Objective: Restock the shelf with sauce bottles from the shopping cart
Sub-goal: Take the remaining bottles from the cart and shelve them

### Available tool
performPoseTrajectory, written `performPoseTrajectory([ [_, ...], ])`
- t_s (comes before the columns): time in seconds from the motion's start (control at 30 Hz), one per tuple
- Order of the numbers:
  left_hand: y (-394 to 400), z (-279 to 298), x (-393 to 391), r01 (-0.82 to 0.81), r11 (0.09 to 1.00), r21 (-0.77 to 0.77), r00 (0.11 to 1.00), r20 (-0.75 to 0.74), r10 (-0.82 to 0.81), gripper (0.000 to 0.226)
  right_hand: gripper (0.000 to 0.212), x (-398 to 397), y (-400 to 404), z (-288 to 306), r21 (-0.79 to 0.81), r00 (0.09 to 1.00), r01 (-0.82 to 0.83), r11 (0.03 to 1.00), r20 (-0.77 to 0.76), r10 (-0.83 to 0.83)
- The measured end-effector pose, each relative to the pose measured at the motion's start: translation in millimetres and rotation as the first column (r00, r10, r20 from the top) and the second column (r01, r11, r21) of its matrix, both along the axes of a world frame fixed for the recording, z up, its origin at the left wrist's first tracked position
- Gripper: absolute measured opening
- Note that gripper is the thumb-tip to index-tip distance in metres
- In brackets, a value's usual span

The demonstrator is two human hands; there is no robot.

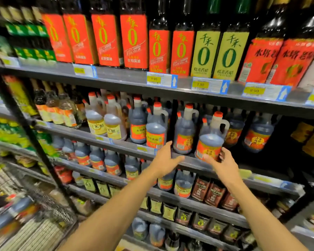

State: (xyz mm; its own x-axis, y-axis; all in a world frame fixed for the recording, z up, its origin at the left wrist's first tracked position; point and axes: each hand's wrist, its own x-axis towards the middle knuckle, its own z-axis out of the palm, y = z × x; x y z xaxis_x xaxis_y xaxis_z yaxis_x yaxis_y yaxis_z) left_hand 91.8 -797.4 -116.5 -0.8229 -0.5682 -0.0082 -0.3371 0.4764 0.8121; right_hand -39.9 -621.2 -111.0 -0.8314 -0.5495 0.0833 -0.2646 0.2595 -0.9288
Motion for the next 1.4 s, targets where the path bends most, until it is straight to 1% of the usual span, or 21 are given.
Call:
performPoseTrajectory([
  [0.07,0.5,-11.5,22.9,0.058,0.997,-0.045,0.997,0.046,-0.056,0.082,0.058,18.1,6.5,-4.3,0.046,0.996,0.016,0.999,-0.091,-0.012],
  [0.13,1.4,-17.8,46.4,0.112,0.99,-0.086,0.991,0.081,-0.105,0.075,0.056,38.4,10.0,-7.1,0.103,0.992,0.028,0.994,-0.122,-0.016],
  [0.2,-2.4,-22.4,74.0,0.146,0.981,-0.126,0.981,0.144,-0.128,0.08,0.07,60.6,9.7,-10.2,0.193,0.991,0.017,0.981,-0.13,0.009],
  [0.27,-9.4,-26.5,110.0,0.177,0.964,-0.2,0.968,0.21,-0.135,0.084,0.077,84.7,5.7,-14.4,0.276,0.987,-0.02,0.961,-0.148,0.063],
  [0.33,-20.6,-31.5,160.1,0.195,0.945,-0.261,0.954,0.274,-0.121,0.086,0.082,119.4,-6.8,-19.8,0.369,0.981,-0.063,0.927,-0.147,0.124],
  [0.37,-29.1,-34.6,187.3,0.186,0.939,-0.289,0.952,0.289,-0.099,0.084,0.081,138.0,-17.1,-23.9,0.417,0.976,-0.075,0.906,-0.157,0.153],
  [0.43,-47.2,-38.3,245.4,0.149,0.932,-0.33,0.949,0.311,-0.042,0.076,0.076,181.7,-43.0,-32.0,0.494,0.96,-0.129,0.86,-0.156,0.233],
  [0.5,-69.2,-43.0,301.4,0.089,0.933,-0.348,0.935,0.353,0.042,0.073,0.078,227.8,-73.0,-39.4,0.543,0.931,-0.203,0.815,-0.15,0.332],
  [0.6,-103.0,-49.9,385.0,-0.007,0.928,-0.373,0.879,0.441,0.183,0.08,0.084,292.2,-121.2,-43.9,0.623,0.843,-0.292,0.725,-0.19,0.503],
  [0.7,-132.6,-61.0,462.2,-0.074,0.911,-0.407,0.8,0.52,0.297,0.086,0.083,347.5,-169.7,-44.7,0.73,0.712,-0.332,0.597,-0.221,0.666],
  [0.77,-150.6,-71.1,508.4,-0.12,0.897,-0.426,0.743,0.561,0.366,0.084,0.082,377.1,-202.8,-44.7,0.783,0.613,-0.331,0.526,-0.245,0.751],
  [0.83,-165.6,-84.6,548.0,-0.17,0.889,-0.426,0.701,0.582,0.413,0.08,0.078,402.5,-234.6,-45.3,0.814,0.522,-0.317,0.486,-0.278,0.806],
  [0.9,-178.5,-95.8,577.5,-0.198,0.872,-0.448,0.652,0.604,0.458,0.082,0.077,423.2,-265.3,-46.6,0.834,0.449,-0.314,0.454,-0.291,0.845],
  [0.97,-190.9,-103.4,597.0,-0.223,0.844,-0.487,0.607,0.608,0.511,0.082,0.078,439.4,-296.8,-52.2,0.854,0.377,-0.322,0.409,-0.281,0.883],
  [1.07,-212.8,-111.2,616.4,-0.292,0.816,-0.498,0.572,0.593,0.567,0.083,0.083,456.3,-348.9,-65.6,0.869,0.266,-0.353,0.348,-0.263,0.927],
  [1.17,-240.3,-118.7,632.3,-0.351,0.797,-0.492,0.499,0.621,0.604,0.089,0.086,470.9,-405.9,-82.4,0.87,0.19,-0.387,0.304,-0.247,0.95],
  [1.3,-289.3,-126.6,643.0,-0.394,0.774,-0.495,0.409,0.66,0.63,0.087,0.091,483.7,-488.8,-108.0,0.875,0.105,-0.416,0.246,-0.222,0.969],
  [1.4,-328.5,-140.3,645.9,-0.406,0.777,-0.481,0.348,0.705,0.618,0.089,0.088,490.6,-546.9,-126.2,0.902,0.043,-0.368,0.227,-0.228,0.973],
])
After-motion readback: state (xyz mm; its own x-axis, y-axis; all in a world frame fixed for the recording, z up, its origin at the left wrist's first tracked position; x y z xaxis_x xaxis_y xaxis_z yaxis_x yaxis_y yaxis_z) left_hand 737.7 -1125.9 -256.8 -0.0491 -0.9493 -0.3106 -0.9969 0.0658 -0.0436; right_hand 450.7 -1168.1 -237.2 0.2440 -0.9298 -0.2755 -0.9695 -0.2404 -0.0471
